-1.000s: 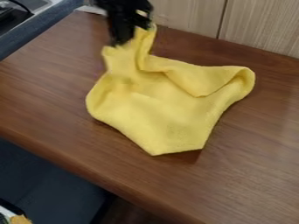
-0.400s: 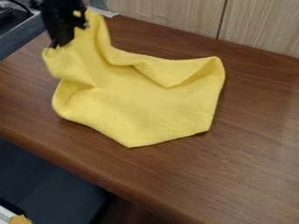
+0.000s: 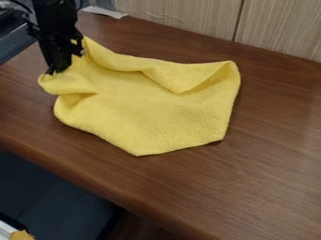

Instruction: Unfoldt the cloth from top left to left

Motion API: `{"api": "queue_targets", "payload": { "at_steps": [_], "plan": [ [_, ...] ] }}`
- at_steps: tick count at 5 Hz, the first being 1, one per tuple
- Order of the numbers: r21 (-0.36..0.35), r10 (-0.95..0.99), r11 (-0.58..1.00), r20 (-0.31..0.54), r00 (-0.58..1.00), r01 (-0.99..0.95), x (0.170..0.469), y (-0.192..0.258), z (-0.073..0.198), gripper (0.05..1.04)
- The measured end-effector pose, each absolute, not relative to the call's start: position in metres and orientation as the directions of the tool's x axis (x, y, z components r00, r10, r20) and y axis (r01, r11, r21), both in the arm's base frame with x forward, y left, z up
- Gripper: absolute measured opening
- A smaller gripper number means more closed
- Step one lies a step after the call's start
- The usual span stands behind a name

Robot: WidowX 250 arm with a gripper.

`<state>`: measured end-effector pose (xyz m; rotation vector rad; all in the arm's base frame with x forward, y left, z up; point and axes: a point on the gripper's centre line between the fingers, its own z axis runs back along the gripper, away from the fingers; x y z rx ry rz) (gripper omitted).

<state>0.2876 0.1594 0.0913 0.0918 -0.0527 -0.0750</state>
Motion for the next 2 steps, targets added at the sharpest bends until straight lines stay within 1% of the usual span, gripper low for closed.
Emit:
{"api": "queue_targets", "payload": {
  "at_steps": [1,2],
  "plan": [
    [0.08,-0.063,0.995,0.036,0.997,0.06,0.2838,0.1644,0.0862,0.305],
    [0.083,-0.055,0.995,0.018,0.998,0.053,0.2805,0.1659,0.0861,0.596]
  ]
}}
